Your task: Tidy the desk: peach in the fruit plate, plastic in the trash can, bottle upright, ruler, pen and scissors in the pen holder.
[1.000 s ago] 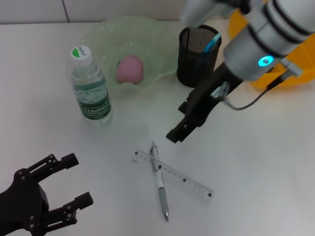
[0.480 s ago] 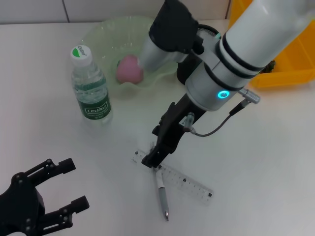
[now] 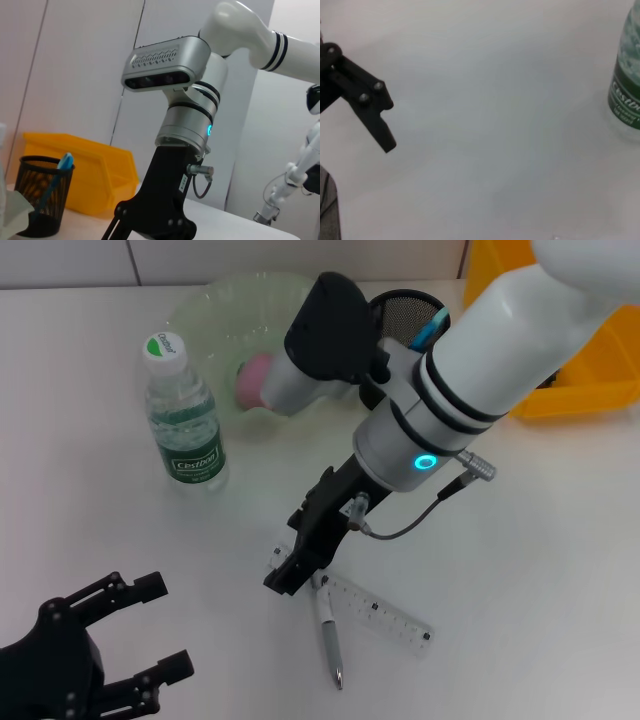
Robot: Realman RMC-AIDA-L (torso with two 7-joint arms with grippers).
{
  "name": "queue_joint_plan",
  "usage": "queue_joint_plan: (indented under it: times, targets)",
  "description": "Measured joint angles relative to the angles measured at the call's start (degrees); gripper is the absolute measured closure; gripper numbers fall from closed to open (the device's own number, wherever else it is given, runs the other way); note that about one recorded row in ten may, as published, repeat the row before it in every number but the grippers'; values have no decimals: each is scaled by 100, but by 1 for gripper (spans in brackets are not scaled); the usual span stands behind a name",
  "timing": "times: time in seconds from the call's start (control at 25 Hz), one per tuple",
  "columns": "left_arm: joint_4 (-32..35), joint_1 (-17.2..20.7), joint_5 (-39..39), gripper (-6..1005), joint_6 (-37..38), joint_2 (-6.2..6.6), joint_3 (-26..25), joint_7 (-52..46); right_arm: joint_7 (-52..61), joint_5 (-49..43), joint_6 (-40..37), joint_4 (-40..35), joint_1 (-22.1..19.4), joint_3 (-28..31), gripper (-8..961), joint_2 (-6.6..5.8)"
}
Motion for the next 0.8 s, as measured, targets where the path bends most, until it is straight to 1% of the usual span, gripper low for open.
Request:
queue_joint_plan:
  times: [0.04,0.28,0.36,0.56,0.8]
  targets:
    - [0,-8,10,170,-8,0,0,0,64,0,101,14,12,-129,186,0]
    - [1,-45,25,170,-41,3,1,0,90,-60,304,45,9,-370,200,-1]
    - [2,-49,25,170,-43,1,1,0,92,-95,501,29,-6,-623,204,0]
    - [-9,-58,26,170,-43,-9,1,0,113,-99,673,54,-12,-807,216,-1]
    - [-12,-58,26,170,-48,-11,1,0,134,-111,730,61,-8,-852,229,-1]
